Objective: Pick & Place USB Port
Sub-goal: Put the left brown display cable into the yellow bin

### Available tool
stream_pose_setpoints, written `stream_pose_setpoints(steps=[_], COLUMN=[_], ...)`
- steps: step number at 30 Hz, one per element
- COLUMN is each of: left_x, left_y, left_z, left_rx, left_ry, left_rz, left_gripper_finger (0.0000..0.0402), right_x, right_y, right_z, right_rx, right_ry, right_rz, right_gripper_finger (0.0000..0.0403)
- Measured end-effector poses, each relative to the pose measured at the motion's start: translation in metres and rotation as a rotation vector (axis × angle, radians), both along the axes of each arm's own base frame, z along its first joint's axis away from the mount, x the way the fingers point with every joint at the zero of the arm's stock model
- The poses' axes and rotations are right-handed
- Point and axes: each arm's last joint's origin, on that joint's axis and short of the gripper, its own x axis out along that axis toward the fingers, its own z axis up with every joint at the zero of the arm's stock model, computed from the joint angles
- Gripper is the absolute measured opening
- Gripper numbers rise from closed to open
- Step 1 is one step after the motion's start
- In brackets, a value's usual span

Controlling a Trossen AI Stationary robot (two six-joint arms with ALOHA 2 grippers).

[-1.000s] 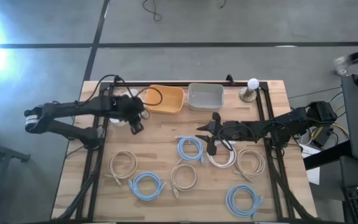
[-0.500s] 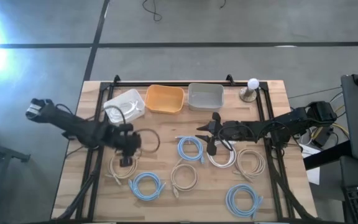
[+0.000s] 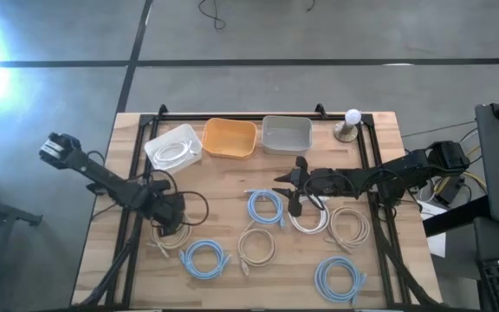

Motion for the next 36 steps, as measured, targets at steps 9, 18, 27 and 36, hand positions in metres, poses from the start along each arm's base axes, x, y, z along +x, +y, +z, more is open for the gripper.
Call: stream_pose_setpoints(steps=[9, 18, 27, 36], left_x=[-0.012, -0.011, 0.019, 0.045], left_y=[0.005, 0.004, 0.000, 0.006], left_z=[-0.034, -0.034, 0.010, 0.084], left_rx=[-0.031, -0.045, 0.202, 0.736], left_ry=[0.007, -0.003, -0.292, -0.554], left_rz=[0.024, 0.020, 0.041, 0.067], left_gripper_finger=[0.0115, 0.0045, 0.0019, 0.0016], right_x=[0.000, 0.000, 0.000, 0.000], right_y=[0.000, 0.000, 0.000, 0.000], right_z=[0.000, 0.000, 0.000, 0.000], right_rx=[0.000, 0.000, -0.001, -0.003], right_ry=[0.000, 0.000, -0.004, -0.003], right_rz=[0.000, -0.001, -0.002, -0.002], right_gripper_finger=[0.0150, 0.0150, 0.0150, 0.0150])
